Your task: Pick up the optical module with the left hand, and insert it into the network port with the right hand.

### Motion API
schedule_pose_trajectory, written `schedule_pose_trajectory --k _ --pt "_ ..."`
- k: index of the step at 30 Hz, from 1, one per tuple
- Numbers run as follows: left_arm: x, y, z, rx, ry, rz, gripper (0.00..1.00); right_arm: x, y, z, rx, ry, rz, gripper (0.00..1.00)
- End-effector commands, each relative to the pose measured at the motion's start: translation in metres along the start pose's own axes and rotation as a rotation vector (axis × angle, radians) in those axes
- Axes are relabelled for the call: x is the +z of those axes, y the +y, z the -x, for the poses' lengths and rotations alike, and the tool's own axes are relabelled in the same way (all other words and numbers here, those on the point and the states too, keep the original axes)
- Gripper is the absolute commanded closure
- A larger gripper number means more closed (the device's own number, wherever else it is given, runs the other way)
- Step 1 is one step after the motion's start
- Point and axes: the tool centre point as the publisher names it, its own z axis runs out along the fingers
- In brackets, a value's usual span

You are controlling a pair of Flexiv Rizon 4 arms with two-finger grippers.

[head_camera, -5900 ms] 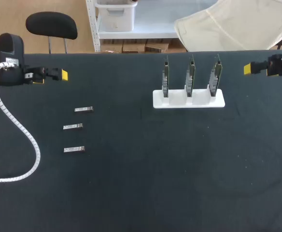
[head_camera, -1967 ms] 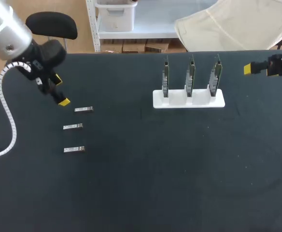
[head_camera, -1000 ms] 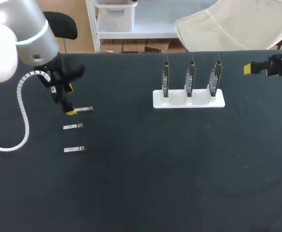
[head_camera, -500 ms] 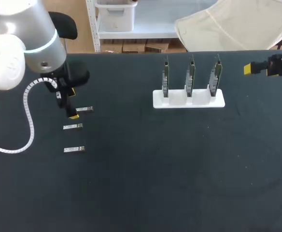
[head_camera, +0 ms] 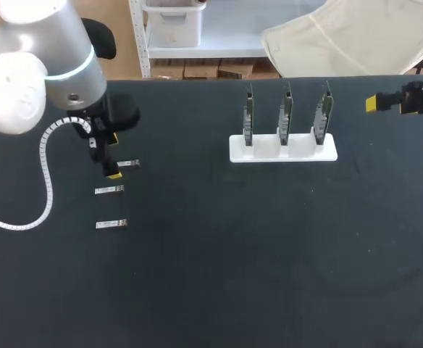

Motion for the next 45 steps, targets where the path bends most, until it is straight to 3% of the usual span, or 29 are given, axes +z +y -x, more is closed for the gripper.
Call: schedule_pose_trajectory --k 1,42,43,44,45 --pt "0.005 0.006 0.003 0.002 0.015 -0.010 0.00 -0.001 0.002 -0.001 0.000 -0.001 -0.009 0.00" --pt "0.021 0.000 -0.001 -0.017 0.054 -0.046 0.00 -0.001 0.002 -0.001 0.000 -0.001 -0.009 0.00" --pt "0.021 0.000 -0.001 -0.017 0.054 -0.048 0.04 -0.001 0.002 -0.001 0.000 -0.001 -0.009 0.00" --pt "0.021 0.000 -0.001 -0.019 0.052 -0.050 0.58 -0.001 0.002 -0.001 0.000 -0.001 -0.009 0.00" --pt "0.021 0.000 -0.001 -0.021 0.051 -0.049 0.82 -0.001 0.002 -0.001 0.000 -0.001 -0.009 0.00"
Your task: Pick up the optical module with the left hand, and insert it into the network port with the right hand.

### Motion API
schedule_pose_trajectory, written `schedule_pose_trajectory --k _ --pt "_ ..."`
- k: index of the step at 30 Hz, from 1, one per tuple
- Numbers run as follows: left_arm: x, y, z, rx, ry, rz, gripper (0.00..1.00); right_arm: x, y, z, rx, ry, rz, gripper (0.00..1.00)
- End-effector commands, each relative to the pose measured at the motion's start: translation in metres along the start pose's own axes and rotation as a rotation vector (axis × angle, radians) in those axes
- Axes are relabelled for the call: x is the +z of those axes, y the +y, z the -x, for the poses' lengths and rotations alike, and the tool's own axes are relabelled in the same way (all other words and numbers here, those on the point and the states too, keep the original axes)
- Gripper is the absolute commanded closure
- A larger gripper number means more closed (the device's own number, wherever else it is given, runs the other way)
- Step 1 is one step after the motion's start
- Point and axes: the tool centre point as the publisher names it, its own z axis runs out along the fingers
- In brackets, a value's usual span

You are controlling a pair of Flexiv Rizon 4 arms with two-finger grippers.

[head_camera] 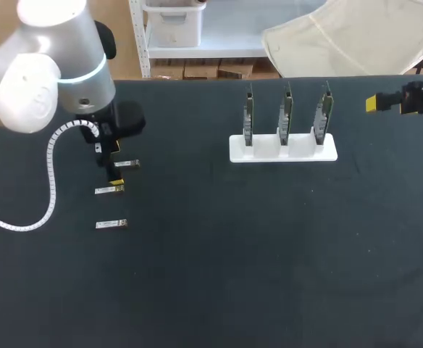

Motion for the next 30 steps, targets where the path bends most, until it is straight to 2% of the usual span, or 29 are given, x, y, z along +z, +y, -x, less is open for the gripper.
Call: schedule_pose_trajectory --k 1,10,19,25,30 --pt "0.002 0.004 0.001 -0.008 0.003 -0.002 1.00 -0.001 0.002 -0.001 0.000 -0.001 -0.009 0.00" --pt "0.002 0.006 0.000 -0.043 -0.004 0.014 1.00 -0.001 0.002 -0.001 0.000 -0.001 -0.009 0.00" --pt "0.001 0.007 -0.002 -0.128 -0.040 0.020 1.00 -0.001 0.002 -0.001 0.000 -0.001 -0.009 0.00" --pt "-0.016 0.014 0.003 -0.252 -0.148 0.023 1.00 -0.001 0.002 -0.001 0.000 -0.001 -0.009 0.00" --pt "-0.046 0.021 0.017 -0.331 -0.308 0.033 1.00 -0.001 0.002 -0.001 0.000 -0.001 -0.009 0.00"
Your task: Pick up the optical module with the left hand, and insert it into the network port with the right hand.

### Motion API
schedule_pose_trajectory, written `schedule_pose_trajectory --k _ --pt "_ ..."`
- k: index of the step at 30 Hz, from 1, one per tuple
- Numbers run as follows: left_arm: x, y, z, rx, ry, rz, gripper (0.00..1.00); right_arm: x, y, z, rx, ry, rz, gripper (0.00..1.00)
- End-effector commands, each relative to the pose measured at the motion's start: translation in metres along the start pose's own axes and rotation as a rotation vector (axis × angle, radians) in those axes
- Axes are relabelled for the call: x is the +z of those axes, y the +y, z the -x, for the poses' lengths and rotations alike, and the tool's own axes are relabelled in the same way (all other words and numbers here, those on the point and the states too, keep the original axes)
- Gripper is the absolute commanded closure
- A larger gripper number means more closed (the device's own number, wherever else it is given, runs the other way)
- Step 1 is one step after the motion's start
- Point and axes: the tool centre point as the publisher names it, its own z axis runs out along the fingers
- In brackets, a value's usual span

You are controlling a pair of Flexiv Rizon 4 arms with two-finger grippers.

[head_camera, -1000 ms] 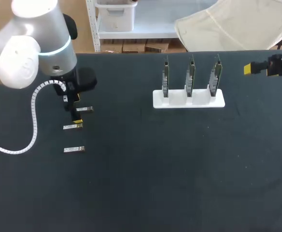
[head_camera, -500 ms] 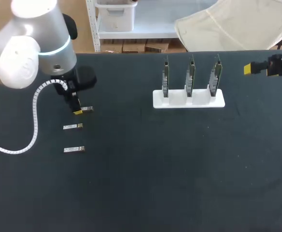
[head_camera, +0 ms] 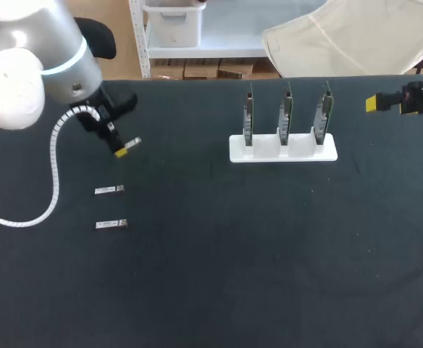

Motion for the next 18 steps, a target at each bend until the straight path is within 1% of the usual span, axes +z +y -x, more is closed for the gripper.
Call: schedule_pose_trajectory --k 1,4,8,11,13,18 --pt "-0.025 -0.003 0.002 -0.036 -0.134 0.007 1.00 -0.001 0.002 -0.001 0.000 -0.001 -0.009 0.00" --pt "-0.044 -0.003 0.019 -0.080 -0.233 0.008 1.00 -0.001 0.002 -0.001 0.000 -0.001 -0.009 0.00" --pt "-0.075 -0.003 0.042 -0.155 -0.384 -0.025 1.00 -0.001 0.002 -0.001 0.000 -0.001 -0.009 0.00" --pt "-0.097 -0.004 0.057 -0.234 -0.497 -0.058 1.00 -0.001 0.002 -0.001 0.000 -0.001 -0.009 0.00" --pt "-0.109 -0.004 0.063 -0.274 -0.568 -0.042 1.00 -0.001 0.002 -0.001 0.000 -0.001 -0.009 0.00" --pt "-0.109 -0.004 0.063 -0.274 -0.568 -0.042 1.00 -0.001 0.002 -0.001 0.000 -0.001 -0.009 0.00"
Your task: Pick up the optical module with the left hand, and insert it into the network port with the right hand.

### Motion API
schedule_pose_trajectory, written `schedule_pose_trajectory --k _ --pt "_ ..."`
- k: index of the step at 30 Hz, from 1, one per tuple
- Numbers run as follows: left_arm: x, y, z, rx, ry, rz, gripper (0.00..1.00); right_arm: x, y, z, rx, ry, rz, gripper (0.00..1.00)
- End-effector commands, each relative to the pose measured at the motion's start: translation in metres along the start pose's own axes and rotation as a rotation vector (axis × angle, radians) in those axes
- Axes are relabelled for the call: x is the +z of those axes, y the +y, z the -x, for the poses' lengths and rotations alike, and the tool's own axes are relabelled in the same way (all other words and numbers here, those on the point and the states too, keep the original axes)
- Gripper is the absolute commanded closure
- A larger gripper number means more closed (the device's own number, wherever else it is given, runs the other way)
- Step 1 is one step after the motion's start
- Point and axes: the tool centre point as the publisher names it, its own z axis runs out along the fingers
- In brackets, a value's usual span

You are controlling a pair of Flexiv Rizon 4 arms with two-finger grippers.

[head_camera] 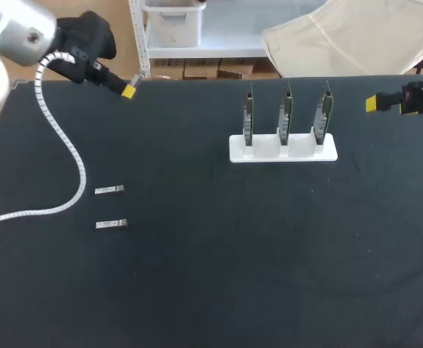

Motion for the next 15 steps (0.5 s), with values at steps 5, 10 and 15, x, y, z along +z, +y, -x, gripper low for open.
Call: schedule_pose_trajectory --k 5,10,15 --pt "-0.004 -0.004 -0.010 -0.001 -0.125 0.004 1.00 -0.001 0.002 -0.001 0.000 -0.001 -0.009 0.00" --pt "-0.007 -0.003 -0.013 -0.014 -0.120 0.039 1.00 -0.001 0.002 -0.001 0.000 -0.001 -0.009 0.00" --pt "-0.017 -0.014 0.008 0.068 -0.190 0.061 1.00 -0.001 0.002 -0.001 0.000 -0.001 -0.009 0.00"
